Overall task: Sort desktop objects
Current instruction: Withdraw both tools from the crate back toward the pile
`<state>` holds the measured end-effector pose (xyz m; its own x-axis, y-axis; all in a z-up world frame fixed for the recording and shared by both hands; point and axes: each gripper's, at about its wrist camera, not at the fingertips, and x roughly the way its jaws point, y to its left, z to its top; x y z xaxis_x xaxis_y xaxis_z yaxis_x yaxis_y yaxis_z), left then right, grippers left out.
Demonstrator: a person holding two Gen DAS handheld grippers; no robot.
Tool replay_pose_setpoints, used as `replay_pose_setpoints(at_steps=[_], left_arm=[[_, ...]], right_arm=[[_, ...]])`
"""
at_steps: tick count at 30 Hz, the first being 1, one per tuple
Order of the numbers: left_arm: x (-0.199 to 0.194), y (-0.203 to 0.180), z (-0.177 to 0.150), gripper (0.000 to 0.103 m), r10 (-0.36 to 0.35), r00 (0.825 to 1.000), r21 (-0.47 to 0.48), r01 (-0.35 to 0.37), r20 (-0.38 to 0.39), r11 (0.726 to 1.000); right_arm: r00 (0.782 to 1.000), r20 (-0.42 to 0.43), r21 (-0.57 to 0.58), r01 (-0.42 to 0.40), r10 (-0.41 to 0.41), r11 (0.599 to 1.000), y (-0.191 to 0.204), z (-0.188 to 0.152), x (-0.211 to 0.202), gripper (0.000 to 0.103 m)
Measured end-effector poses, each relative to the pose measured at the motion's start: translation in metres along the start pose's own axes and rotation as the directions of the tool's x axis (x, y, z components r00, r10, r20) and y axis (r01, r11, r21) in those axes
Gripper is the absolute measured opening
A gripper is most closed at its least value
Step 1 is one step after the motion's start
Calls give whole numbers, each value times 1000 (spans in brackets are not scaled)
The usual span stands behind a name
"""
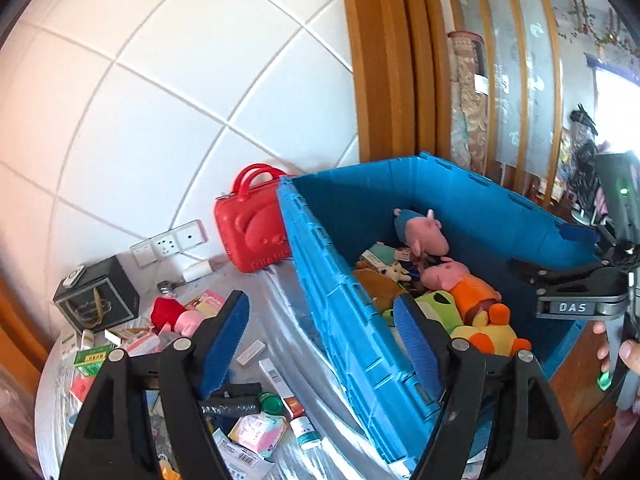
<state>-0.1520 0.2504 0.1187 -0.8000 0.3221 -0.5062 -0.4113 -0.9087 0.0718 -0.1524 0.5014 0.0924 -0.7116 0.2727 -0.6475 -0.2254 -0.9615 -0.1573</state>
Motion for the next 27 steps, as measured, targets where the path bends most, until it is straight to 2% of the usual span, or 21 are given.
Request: replay_pose_setpoints(at_steps=[3, 5, 10, 13, 16, 18, 20, 23, 24, 27], left_arm=[[-7, 34, -30, 75, 70, 997, -95, -67, 23, 993], [-9, 58, -56, 75, 120, 992, -142, -115, 25, 983], [-16, 127, -113, 75, 197, 980, -229, -201, -38, 953], [-22, 170, -146, 75, 277, 955, -280, -295, -102, 913], [-29, 207, -181, 75, 348, 921, -311, -387, -175, 868], [-30, 225, -207, 75, 385, 893, -311, -443, -232, 841], [-27, 237, -231, 75, 375, 881, -314, -456, -287, 833], [-21, 248, -263, 75, 338, 872, -334, -456, -356, 825], [-17, 250, -272, 75, 326, 868, -336, -455, -375, 825], [0, 255, -292, 75, 295, 858, -328, -447, -421, 832]], right_arm=[[988, 134, 55, -88, 80, 995, 14, -7, -26, 103], [961, 234, 73, -169, 148, 983, 29, -11, -44, 103], [871, 392, 45, -341, 297, 939, 78, -15, -68, 103], [806, 490, 14, -389, 333, 921, 111, -18, -80, 103], [746, 519, -52, -460, 417, 886, 147, -21, -81, 103], [719, 474, -116, -521, 508, 846, 174, -24, -75, 103], [698, 459, -156, -546, 550, 823, 201, -31, -72, 103], [691, 420, -183, -570, 588, 801, 234, -49, -63, 103], [700, 402, -192, -566, 590, 802, 246, -57, -59, 103], [754, 300, -213, -544, 584, 812, 274, -74, -38, 103]])
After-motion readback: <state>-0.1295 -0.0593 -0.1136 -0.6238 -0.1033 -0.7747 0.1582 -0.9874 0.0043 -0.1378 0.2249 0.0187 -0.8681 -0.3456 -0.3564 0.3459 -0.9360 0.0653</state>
